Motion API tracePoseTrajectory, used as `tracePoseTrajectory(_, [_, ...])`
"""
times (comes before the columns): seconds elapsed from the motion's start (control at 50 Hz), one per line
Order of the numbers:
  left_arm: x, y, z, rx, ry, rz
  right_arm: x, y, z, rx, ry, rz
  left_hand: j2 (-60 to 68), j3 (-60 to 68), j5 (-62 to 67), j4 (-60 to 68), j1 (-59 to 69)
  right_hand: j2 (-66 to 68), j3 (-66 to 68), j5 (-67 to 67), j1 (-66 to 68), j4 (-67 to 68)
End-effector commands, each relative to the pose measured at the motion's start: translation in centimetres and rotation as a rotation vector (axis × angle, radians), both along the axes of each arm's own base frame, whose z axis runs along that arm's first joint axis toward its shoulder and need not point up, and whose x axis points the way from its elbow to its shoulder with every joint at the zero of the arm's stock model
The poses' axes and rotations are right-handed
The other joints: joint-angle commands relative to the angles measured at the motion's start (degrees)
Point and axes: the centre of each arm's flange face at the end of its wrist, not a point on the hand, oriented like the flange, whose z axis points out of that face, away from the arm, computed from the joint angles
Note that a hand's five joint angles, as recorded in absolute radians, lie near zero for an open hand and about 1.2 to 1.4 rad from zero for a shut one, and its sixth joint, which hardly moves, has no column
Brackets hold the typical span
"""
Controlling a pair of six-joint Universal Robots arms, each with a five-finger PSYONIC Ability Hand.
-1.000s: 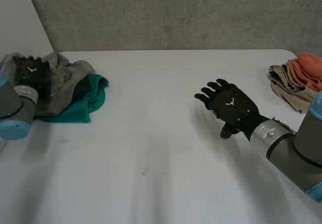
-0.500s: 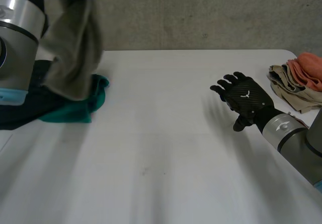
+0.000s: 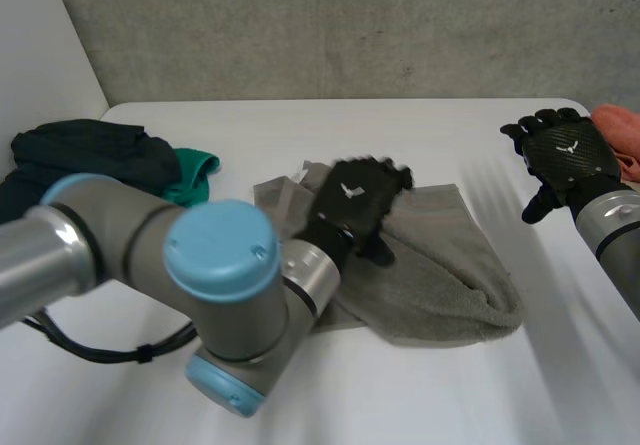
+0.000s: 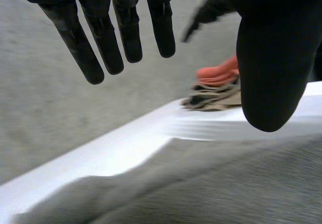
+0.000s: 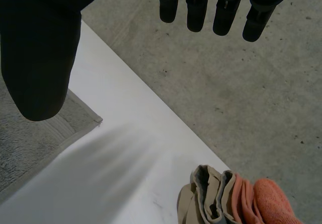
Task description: Fold the laundry.
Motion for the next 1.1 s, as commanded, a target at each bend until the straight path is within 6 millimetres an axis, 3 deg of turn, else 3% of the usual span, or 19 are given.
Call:
tracePoseTrajectory(0.02, [3.9,-0.4,3.8,-0.048,-0.015,0.176,0.1,0.4,-0.2,0.034,0.010,0.015,-0.52,-0.51,0.75,0.28,-0.43,-2.00,-2.09,-2.44,-2.78,-2.14])
tracePoseTrajectory(0.14, [6.0,2.0,1.7,0.006,-0.139,0.168,0.7,1.5,-0.6,0.131,0.024,0.094,1.33,1.34,2.59,2.12,1.41,-2.00,-2.09,-2.44,-2.78,-2.14])
tracePoseTrajectory(0.26, [7.4,3.5,-2.2,0.092,-0.261,0.160,1.2,2.4,-0.4,0.168,0.025,0.159,21.00,21.01,22.27,21.79,21.09,-2.00,-2.09,-2.44,-2.78,-2.14])
tracePoseTrajectory(0.36, [7.3,3.5,-4.1,0.123,-0.301,0.149,1.1,2.5,-0.6,0.173,0.033,0.159,20.35,20.36,21.61,21.14,20.44,-2.00,-2.09,-2.44,-2.78,-2.14])
tracePoseTrajectory(0.46, [6.2,2.7,-5.4,0.116,-0.286,0.131,1.3,2.8,-1.0,0.176,0.062,0.169,6.90,6.91,8.17,7.70,6.99,-2.00,-2.09,-2.44,-2.78,-2.14])
tracePoseTrajectory(0.66, [3.7,0.7,-6.9,0.067,-0.252,0.106,1.3,2.9,-1.9,0.192,0.091,0.173,6.72,6.73,7.98,7.51,6.80,-2.00,-2.09,-2.44,-2.78,-2.14])
tracePoseTrajectory(0.72, [3.1,0.4,-8.2,0.069,-0.283,0.097,1.2,2.7,-1.8,0.187,0.091,0.173,13.08,13.09,14.35,13.87,13.17,-2.00,-2.09,-2.44,-2.78,-2.14])
tracePoseTrajectory(0.78, [2.7,0.4,-9.1,0.059,-0.314,0.084,1.1,2.5,-1.6,0.179,0.090,0.171,29.54,29.55,30.80,30.33,29.62,-2.00,-2.09,-2.44,-2.78,-2.14])
tracePoseTrajectory(0.8, [2.7,0.6,-9.1,0.052,-0.319,0.080,1.1,2.4,-1.5,0.176,0.090,0.170,36.59,36.60,37.85,37.38,36.67,-2.00,-2.09,-2.44,-2.78,-2.14])
tracePoseTrajectory(0.82, [2.6,0.9,-9.1,0.043,-0.329,0.072,1.1,2.3,-1.5,0.173,0.090,0.171,52.31,52.32,53.58,53.10,52.40,-2.00,-2.09,-2.44,-2.78,-2.14])
tracePoseTrajectory(0.86, [2.4,1.2,-8.8,0.028,-0.322,0.068,1.2,2.1,-1.2,0.161,0.090,0.173,52.62,52.62,53.88,53.41,52.70,-2.00,-2.09,-2.44,-2.78,-2.14])
tracePoseTrajectory(0.94, [2.4,1.2,-4.2,-0.042,-0.240,0.080,1.2,1.5,-0.2,0.133,0.087,0.176,52.62,52.62,53.88,53.41,52.70,-2.00,-2.09,-2.44,-2.78,-2.14])
tracePoseTrajectory(0.96, [2.8,1.3,-1.9,-0.074,-0.199,0.090,1.2,1.4,0.1,0.125,0.087,0.177,52.62,52.62,53.88,53.41,52.70,-2.00,-2.09,-2.44,-2.78,-2.14])
tracePoseTrajectory(1.02, [3.1,1.6,0.8,-0.116,-0.150,0.095,1.0,0.6,1.1,0.099,0.084,0.176,52.62,52.62,53.88,53.41,52.70,-2.00,-2.09,-2.44,-2.78,-2.14])
tracePoseTrajectory(1.04, [3.5,1.8,3.0,-0.153,-0.112,0.103,0.8,0.4,1.4,0.097,0.084,0.173,52.62,52.62,53.88,53.41,52.70,-2.00,-2.09,-2.44,-2.78,-2.14])
tracePoseTrajectory(1.1, [4.0,2.2,5.7,-0.199,-0.063,0.109,-0.3,-0.4,2.5,0.108,0.088,0.177,52.62,52.62,53.88,53.41,52.70,-2.00,-2.09,-2.44,-2.78,-2.14])
